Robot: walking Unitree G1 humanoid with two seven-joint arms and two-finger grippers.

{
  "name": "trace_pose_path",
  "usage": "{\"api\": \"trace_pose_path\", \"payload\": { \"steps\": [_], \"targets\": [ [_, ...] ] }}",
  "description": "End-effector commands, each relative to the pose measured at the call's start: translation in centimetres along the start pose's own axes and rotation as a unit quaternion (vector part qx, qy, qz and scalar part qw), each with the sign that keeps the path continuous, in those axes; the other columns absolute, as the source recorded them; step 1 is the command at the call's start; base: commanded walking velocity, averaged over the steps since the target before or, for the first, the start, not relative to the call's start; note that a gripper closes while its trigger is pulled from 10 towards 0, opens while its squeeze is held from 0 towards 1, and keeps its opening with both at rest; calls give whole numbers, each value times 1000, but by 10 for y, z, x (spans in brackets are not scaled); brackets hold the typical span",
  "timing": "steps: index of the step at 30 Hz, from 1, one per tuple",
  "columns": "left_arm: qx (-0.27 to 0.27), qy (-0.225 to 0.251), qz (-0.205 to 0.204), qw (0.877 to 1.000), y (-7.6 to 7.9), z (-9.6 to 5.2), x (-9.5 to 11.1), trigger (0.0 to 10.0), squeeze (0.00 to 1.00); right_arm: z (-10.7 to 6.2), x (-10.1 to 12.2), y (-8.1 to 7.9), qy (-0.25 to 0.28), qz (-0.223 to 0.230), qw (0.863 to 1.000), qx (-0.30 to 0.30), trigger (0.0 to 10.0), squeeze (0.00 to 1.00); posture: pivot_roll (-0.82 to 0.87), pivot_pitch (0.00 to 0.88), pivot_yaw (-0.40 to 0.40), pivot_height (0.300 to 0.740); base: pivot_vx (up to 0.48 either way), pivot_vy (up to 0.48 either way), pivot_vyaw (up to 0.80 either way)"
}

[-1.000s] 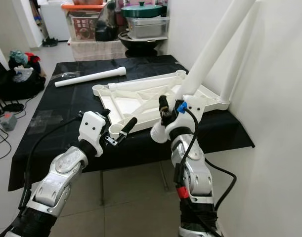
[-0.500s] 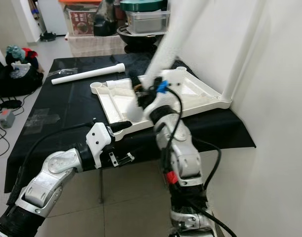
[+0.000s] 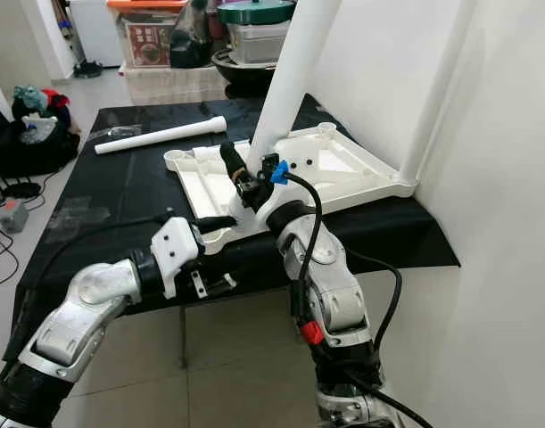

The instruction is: Building children table

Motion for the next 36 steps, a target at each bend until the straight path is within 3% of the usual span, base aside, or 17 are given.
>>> {"api": "trace_pose_path", "payload": {
  "steps": [1,6,15,17,20,21,23,25,36],
  "targets": [
    [-1,0,-3,1000,0,-1,2,10000,0,1,-3,8,-11,-6,1000,-19,10000,0,35,0,-51,740,0,0,0],
    [11,-9,-3,1000,-1,-5,-2,10000,0,0,-5,20,-20,-7,999,-43,10000,0,42,0,-54,740,0,0,0],
    [28,-32,8,999,-12,-8,-10,10000,0,2,6,-3,14,2,1000,15,10000,0,27,0,-36,740,0,0,0],
    [33,-34,10,999,-15,-8,-9,10000,0,-7,15,-23,42,6,995,89,10000,0,30,0,-31,740,0,0,0],
    [33,-34,10,999,-15,-8,-9,10000,0,-7,15,-23,42,6,995,89,10000,0,30,0,-31,740,0,0,0],
    [34,-35,11,999,-16,-8,-9,10000,0,-11,16,-31,48,6,992,120,10000,0,30,0,-31,740,0,0,0],
    [34,-35,11,999,-16,-8,-9,10000,0,-11,16,-31,48,6,992,120,10000,0,30,0,-31,740,0,0,0],
    [34,-37,17,999,-18,-8,-8,10000,0,-13,12,-43,42,5,989,145,10000,0,30,0,-30,740,0,0,0],
    [29,-35,20,999,-17,-4,-8,10000,0,-17,11,-57,38,21,983,180,10000,0,34,0,-31,740,0,0,0]
  ]
}}
Point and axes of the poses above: a point about 5 cm out from each wrist's last joint towards the gripper, its own z axis pointing out of the wrist towards the gripper, its own x axis along the axis of the wrist's last joint, y = z × x, the point moved 2 cm from there along z, pointing out of the wrist towards the gripper, and after that the axes turned 12 degrees about -z, right-handed, at the moved point
